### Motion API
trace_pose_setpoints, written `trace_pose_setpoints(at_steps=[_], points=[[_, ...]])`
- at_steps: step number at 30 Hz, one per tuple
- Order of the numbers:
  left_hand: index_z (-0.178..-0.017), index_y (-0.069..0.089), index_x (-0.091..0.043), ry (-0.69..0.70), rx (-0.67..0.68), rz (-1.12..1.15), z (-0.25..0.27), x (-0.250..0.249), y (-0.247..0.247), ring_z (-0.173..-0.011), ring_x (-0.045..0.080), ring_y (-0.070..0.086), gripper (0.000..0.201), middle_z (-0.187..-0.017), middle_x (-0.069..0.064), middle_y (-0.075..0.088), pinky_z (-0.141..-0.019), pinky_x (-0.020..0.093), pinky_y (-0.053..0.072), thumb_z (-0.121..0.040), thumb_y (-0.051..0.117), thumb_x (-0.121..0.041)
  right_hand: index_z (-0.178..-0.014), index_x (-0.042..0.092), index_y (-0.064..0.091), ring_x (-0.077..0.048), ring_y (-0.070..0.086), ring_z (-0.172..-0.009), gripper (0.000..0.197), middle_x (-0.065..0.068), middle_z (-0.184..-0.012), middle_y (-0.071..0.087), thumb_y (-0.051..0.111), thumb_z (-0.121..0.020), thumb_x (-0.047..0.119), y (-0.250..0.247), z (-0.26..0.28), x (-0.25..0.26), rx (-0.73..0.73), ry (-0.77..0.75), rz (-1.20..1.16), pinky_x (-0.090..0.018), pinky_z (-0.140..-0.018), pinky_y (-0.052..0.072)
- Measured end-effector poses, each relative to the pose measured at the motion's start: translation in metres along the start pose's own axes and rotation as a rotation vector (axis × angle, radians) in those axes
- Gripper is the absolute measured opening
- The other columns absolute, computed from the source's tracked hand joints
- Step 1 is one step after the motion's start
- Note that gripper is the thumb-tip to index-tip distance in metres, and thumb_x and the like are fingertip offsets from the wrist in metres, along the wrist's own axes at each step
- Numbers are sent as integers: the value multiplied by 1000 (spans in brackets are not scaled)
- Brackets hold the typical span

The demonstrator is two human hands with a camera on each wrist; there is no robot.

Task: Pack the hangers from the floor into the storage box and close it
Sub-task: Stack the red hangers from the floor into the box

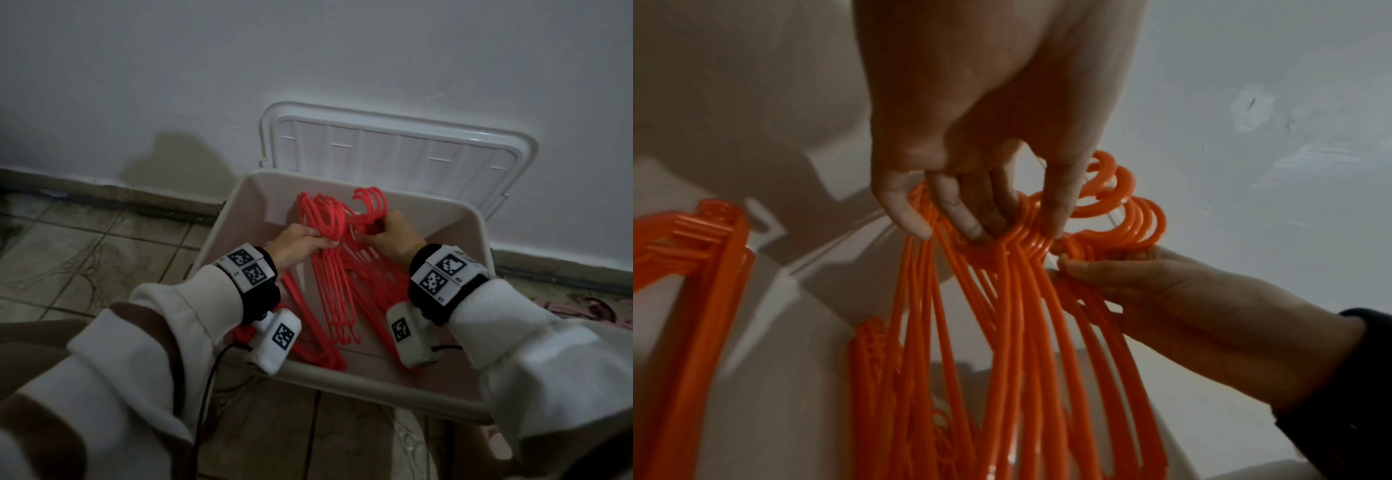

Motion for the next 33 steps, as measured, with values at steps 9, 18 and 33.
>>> trace_pose_setpoints(at_steps=[9, 18, 33], points=[[-70, 57, -16, -77, -80, -61, -2, 13, -25, -60, 13, 49, 16, -67, 3, 57, -54, 22, 37, -86, 58, -11, -117, -4, 53, -33, 54, -113, 31, -22, -118, 59, 55, -88, 6, -50, 5, -26, -360, 118, -45, -35, -92, 39], [-66, 37, -10, -57, -141, 121, -11, 14, -38, -25, 0, 37, 33, -58, 6, 32, -33, 14, 33, -93, 37, 9, -120, 2, 48, -27, 56, -92, 31, -10, -97, 51, 47, -89, 0, -9, -2, -41, -248, 173, -269, -33, -78, 47], [-64, 42, -14, -302, 0, 213, -20, 46, -32, -38, 5, 43, 33, -38, -8, 41, -55, 23, 39, -96, 37, -14, -133, -4, 40, -31, 52, -118, 49, -19, -129, 53, 57, -88, 6, 39, -14, -99, -108, 536, -286, -29, -88, 43]])
Point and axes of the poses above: each hand's wrist, its own z-axis away from the middle knuckle, its own y-axis out of the palm, x = y × z, the point moved 5 cm from there along -z, towards the middle knuckle
